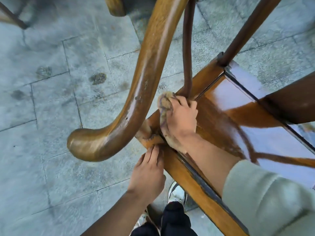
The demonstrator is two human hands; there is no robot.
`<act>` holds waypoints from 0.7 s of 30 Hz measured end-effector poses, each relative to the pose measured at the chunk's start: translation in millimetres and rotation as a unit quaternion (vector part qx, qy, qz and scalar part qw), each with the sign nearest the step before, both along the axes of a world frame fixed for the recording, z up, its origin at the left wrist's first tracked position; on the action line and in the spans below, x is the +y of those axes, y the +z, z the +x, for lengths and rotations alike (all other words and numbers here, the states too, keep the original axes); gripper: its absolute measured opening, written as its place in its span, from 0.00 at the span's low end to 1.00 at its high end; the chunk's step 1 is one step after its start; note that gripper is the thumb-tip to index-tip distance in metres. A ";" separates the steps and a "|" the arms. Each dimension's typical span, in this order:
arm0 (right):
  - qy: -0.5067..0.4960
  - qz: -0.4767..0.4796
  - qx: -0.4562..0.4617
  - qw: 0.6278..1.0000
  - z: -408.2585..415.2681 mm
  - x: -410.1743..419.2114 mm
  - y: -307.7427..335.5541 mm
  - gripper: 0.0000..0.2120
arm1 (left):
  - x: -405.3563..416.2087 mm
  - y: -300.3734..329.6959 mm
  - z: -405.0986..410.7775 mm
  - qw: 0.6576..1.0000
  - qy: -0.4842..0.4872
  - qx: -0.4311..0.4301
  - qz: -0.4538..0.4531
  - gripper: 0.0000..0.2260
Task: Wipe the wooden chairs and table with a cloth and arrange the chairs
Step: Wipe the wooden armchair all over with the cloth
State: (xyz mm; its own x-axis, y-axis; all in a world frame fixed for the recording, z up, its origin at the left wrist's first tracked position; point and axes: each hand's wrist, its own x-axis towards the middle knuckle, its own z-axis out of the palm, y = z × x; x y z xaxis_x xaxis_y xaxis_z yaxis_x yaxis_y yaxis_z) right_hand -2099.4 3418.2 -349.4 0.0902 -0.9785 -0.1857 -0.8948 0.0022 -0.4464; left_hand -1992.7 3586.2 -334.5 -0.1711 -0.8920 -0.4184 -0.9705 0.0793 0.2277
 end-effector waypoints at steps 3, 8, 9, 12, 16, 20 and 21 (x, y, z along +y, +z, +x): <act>0.190 0.023 0.028 0.981 7.7 18.7 -7.6 0.24 | 15.1 -10.3 7.5 0.999 -0.003 -0.012 0.032 0.33; 0.394 0.025 0.046 0.918 -46.7 10.4 0.4 0.21 | 6.1 -2.0 -4.2 0.999 0.001 0.002 0.040 0.33; 0.379 0.011 0.070 0.923 -60.7 4.3 1.2 0.20 | 2.8 1.9 -9.5 0.999 0.003 0.007 0.044 0.32; 0.188 -0.022 0.079 0.979 -67.1 38.8 -4.0 0.20 | 13.4 10.8 0.8 0.996 0.007 -0.027 0.082 0.31; -0.070 -0.006 0.055 0.996 -73.9 123.3 -3.9 0.20 | 19.2 16.9 -1.4 0.998 0.001 -0.033 0.061 0.27; 0.169 0.028 0.080 0.982 -122.3 175.9 6.8 0.24 | 11.8 16.1 -32.6 0.996 -0.085 -0.008 0.030 0.26; 0.192 0.027 0.101 0.976 -135.0 177.7 9.0 0.24 | 11.0 15.1 -38.5 0.994 -0.102 -0.010 0.032 0.26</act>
State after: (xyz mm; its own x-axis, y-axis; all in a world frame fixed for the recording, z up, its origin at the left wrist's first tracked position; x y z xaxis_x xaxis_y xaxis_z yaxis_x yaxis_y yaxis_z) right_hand -2234.4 3595.9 -340.4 0.4043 -0.8682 -0.2878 -0.9040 -0.3313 -0.2703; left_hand -2031.2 3597.1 -319.4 -0.3367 -0.8106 -0.4791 -0.9402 0.2612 0.2187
